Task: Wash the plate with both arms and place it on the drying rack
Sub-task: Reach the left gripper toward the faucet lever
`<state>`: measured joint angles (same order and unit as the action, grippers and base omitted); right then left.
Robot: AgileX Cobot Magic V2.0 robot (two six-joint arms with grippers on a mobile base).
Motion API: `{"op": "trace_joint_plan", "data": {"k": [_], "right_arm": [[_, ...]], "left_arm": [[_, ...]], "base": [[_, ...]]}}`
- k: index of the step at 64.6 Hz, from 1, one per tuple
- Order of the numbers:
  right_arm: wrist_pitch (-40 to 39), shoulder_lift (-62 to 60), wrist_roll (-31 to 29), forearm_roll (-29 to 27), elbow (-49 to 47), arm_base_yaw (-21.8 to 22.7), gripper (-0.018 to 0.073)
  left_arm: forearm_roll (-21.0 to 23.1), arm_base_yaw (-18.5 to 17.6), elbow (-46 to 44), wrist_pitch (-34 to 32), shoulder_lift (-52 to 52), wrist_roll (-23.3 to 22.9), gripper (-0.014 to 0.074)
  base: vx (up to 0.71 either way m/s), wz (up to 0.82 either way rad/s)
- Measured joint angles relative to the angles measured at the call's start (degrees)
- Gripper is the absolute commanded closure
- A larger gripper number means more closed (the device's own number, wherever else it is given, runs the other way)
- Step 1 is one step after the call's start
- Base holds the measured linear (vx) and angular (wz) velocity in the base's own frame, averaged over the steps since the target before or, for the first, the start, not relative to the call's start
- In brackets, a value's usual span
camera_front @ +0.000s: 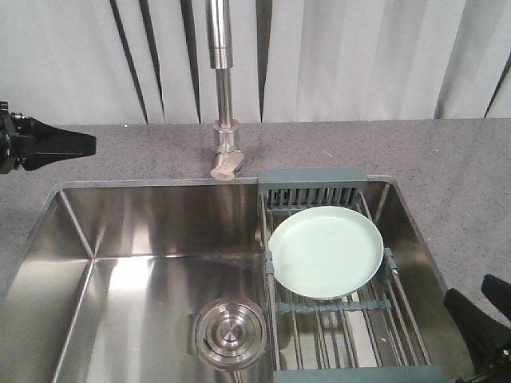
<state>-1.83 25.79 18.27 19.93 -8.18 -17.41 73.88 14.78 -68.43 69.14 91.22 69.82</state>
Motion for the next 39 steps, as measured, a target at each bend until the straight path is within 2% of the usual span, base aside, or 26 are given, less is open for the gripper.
{"op": "trace_joint_plan", "data": {"k": [12,21,29,39], "right_arm": [[0.0,0.0,0.0,0.0,0.0,0.0,0.0213],[0.0,0.0,0.0,0.0,0.0,0.0,0.0213],[0.0,0.0,0.0,0.0,0.0,0.0,0.0213],[0.0,0.0,0.0,0.0,0.0,0.0,0.0213]], "left_arm": [[0.1,0.0,0.0,0.0,0.0,-0.3,0.0603],[2.0,-0.2,0.0,0.0,0.1,-0.4,0.0603],[3.0,-2.7,0.0,-0.3,1.5,0.0,0.0603],[3.1,-8.2,0.0,-0.4,5.1,2.5,0.0603]], "base": [[0.0,0.0],[0.0,0.0],[0.0,0.0],[0.0,0.0]]}}
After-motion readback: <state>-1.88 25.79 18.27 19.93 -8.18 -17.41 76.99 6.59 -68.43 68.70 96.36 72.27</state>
